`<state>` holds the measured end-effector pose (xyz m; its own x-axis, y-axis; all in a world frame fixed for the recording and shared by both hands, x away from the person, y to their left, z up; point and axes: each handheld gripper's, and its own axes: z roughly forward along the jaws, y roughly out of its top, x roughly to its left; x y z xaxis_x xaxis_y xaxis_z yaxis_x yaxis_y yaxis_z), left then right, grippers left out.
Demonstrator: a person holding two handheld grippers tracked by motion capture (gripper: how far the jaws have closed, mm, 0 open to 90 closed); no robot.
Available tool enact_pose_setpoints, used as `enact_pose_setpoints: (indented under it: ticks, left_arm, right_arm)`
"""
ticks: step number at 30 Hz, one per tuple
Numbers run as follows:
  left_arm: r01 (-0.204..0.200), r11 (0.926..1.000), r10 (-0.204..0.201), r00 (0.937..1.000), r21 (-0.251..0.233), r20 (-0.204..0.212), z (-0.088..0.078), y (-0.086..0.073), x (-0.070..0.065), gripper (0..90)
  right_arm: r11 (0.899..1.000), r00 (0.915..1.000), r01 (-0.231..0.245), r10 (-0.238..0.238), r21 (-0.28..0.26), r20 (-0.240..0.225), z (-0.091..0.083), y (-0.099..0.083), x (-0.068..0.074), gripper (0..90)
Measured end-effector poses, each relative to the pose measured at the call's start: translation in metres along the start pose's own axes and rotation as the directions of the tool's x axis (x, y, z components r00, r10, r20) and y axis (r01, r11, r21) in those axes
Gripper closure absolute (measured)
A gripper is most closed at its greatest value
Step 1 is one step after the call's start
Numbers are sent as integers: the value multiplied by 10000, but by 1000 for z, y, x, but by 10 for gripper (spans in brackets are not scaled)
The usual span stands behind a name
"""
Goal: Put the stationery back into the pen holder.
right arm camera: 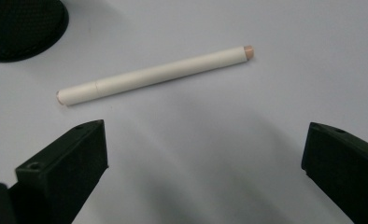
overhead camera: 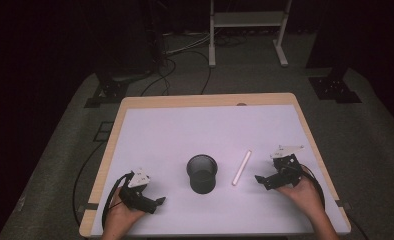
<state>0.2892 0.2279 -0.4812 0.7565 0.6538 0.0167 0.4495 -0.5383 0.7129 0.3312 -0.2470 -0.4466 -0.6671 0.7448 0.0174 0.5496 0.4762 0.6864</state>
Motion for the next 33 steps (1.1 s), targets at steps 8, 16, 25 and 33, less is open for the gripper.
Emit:
enact_pose_setpoints:
  ticks: [8,16,25,33]
  left_arm:
    - [0,10000,0,10000,6,4,0,0,0,0]
    - [-1,10000,1,10000,4,4,0,0,0,0]
    - [-2,10000,2,10000,4,5,0,0,0,0]
    - [0,10000,0,10000,3,4,0,0,0,0]
  right_arm:
    - [10000,9999,-54,55,-61,142,0,14,-2,46]
    - [9999,9998,-91,89,135,151,6,30,-1,51]
    - [9996,9998,-28,22,296,216,14,46,0,52]
    - [9987,9994,-146,130,493,327,27,57,-2,57]
